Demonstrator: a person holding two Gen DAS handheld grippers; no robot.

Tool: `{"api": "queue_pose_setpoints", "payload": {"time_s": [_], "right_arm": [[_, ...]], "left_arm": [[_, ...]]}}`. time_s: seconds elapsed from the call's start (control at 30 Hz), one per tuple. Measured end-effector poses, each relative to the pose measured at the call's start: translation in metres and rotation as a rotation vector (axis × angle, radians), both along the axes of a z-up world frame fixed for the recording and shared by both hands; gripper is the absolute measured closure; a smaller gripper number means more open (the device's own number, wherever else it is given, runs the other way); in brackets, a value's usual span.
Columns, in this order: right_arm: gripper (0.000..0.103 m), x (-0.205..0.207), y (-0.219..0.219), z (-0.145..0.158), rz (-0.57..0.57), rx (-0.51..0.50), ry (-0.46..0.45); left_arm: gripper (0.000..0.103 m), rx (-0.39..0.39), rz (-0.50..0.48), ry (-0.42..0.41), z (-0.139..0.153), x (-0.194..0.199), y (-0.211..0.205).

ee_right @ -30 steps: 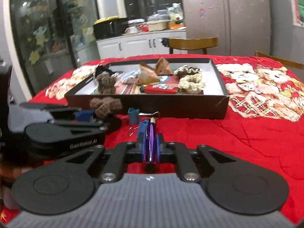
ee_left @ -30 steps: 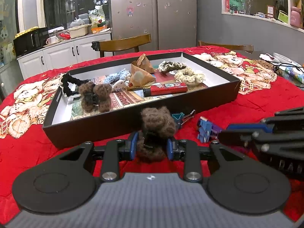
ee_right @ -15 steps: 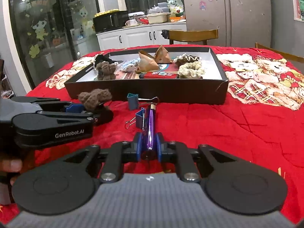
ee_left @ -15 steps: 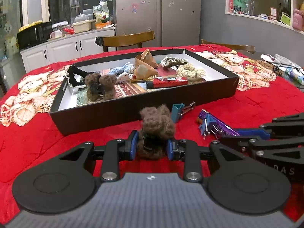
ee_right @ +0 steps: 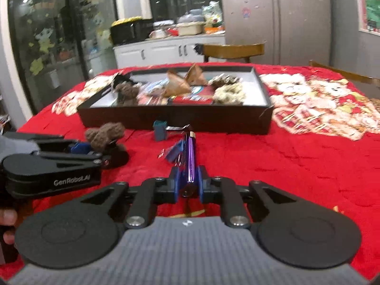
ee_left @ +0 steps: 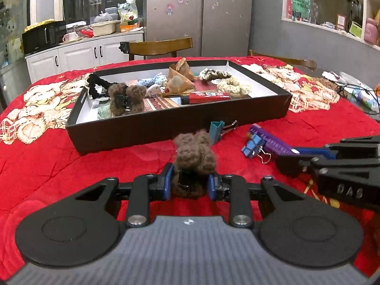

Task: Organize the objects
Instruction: 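Carry the scrunchie and purple pen over the box and open both tools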

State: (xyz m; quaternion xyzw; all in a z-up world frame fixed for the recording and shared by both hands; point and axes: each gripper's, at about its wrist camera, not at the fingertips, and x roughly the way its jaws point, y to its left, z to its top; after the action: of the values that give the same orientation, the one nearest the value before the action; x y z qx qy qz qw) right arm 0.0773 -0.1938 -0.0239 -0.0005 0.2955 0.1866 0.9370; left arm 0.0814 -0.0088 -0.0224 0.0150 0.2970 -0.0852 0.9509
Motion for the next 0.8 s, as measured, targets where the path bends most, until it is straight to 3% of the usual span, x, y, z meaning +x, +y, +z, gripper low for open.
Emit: {"api": "queue_pose_setpoints", "payload": {"time_s": [0.27,0.53,0.8], "right_arm": [[0.09,-0.005,-0.003,0.038,-0.027,0.014,-0.097],[0.09,-0.001,0.005,0.052,-0.032,0.025,-0.131],[0.09,0.02,0.03,0.091,0.022,0.082,-0.222]], "left_arm": [[0.07,0.005,0.002,-0.056,0.017,-0.007,0.0],[0.07,-0.005,0.028,-0.114,0.04,-0.011,0.013],[0.07,-0.013,0.066,-0.198,0.073,0.008,0.032]]}}
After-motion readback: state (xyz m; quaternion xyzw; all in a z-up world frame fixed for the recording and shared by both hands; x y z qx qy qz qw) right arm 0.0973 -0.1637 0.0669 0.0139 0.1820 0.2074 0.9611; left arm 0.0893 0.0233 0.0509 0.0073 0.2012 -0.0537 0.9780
